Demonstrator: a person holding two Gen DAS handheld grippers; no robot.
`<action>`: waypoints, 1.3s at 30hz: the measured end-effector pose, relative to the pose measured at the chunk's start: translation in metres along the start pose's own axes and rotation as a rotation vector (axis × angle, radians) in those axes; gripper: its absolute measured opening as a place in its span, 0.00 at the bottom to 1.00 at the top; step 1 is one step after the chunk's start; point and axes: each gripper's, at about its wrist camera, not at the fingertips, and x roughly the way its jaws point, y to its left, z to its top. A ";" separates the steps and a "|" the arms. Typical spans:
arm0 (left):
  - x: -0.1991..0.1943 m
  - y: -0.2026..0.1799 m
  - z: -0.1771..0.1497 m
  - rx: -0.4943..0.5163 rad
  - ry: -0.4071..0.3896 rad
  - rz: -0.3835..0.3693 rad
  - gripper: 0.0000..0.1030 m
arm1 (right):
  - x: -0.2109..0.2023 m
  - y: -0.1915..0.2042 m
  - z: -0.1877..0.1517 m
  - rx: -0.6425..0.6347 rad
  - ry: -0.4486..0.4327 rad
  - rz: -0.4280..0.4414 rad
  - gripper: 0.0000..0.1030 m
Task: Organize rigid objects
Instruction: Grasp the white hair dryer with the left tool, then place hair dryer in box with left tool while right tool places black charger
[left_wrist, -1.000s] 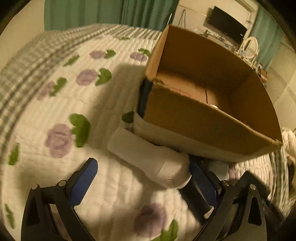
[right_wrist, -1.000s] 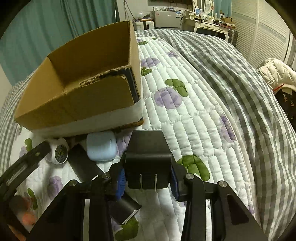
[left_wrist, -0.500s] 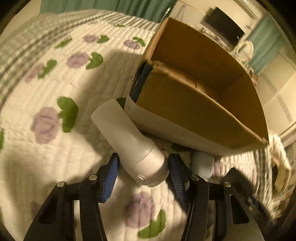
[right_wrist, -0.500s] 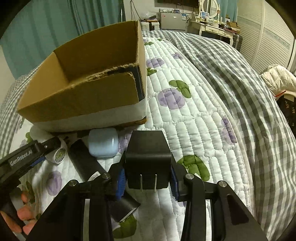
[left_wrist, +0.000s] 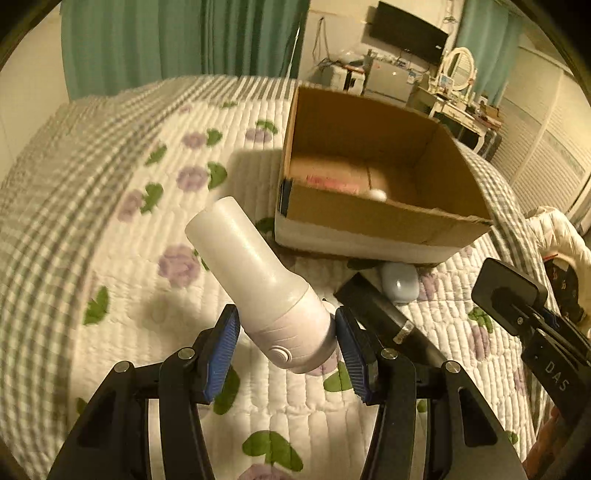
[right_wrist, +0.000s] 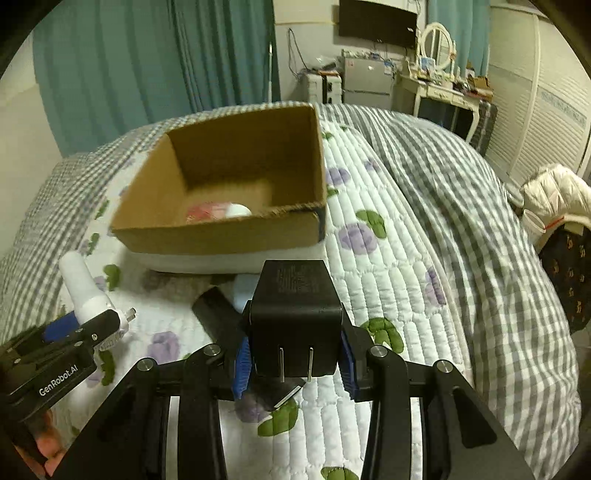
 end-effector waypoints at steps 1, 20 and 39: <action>-0.006 -0.003 0.002 0.009 -0.016 0.005 0.52 | -0.003 0.002 0.002 -0.002 -0.007 0.002 0.37; -0.021 -0.053 0.100 0.236 -0.166 0.042 0.52 | -0.035 0.016 0.106 -0.054 -0.208 0.103 0.37; 0.092 -0.072 0.129 0.295 -0.069 0.033 0.53 | 0.072 0.007 0.136 -0.055 -0.169 0.128 0.37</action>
